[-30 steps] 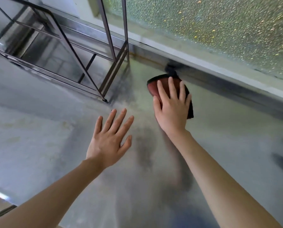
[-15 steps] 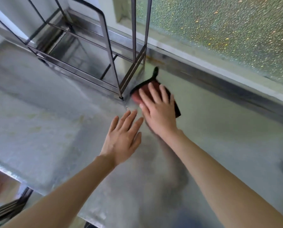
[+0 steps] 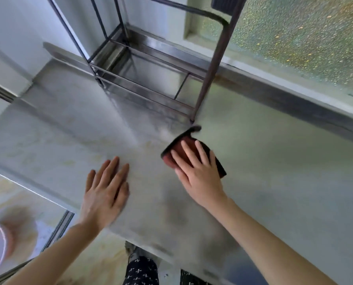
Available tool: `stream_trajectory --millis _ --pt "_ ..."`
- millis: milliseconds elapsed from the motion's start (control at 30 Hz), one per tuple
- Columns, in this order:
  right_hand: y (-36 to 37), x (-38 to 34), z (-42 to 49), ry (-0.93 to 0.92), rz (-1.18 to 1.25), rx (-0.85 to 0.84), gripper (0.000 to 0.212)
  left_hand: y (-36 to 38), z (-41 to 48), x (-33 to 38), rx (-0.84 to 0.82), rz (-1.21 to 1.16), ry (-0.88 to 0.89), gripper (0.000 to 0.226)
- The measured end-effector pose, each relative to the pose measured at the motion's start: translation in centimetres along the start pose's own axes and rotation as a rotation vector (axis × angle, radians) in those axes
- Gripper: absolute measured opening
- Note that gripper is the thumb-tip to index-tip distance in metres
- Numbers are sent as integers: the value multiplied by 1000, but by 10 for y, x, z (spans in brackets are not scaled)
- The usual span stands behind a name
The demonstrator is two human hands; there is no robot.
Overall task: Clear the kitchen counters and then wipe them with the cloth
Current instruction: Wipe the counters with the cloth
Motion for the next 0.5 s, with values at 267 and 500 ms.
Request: stream_trajectory --millis 267,500 --pt "-16 70 -8 507 -13 82 47 2 0 -4 20 -44 49 51" --pt "18 -76 -34 -71 -10 -40 42 3 0 -3 18 -52 50 54"
Point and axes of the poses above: each hand's wrist, its own z-axis towards the middle knuckle, its own y-axis out of the palm, x = y × z, the point moved 9 cm from there along z, towards the middle knuckle, and after that the axes turned 4 degrees about -y, right-handed, at the moved point
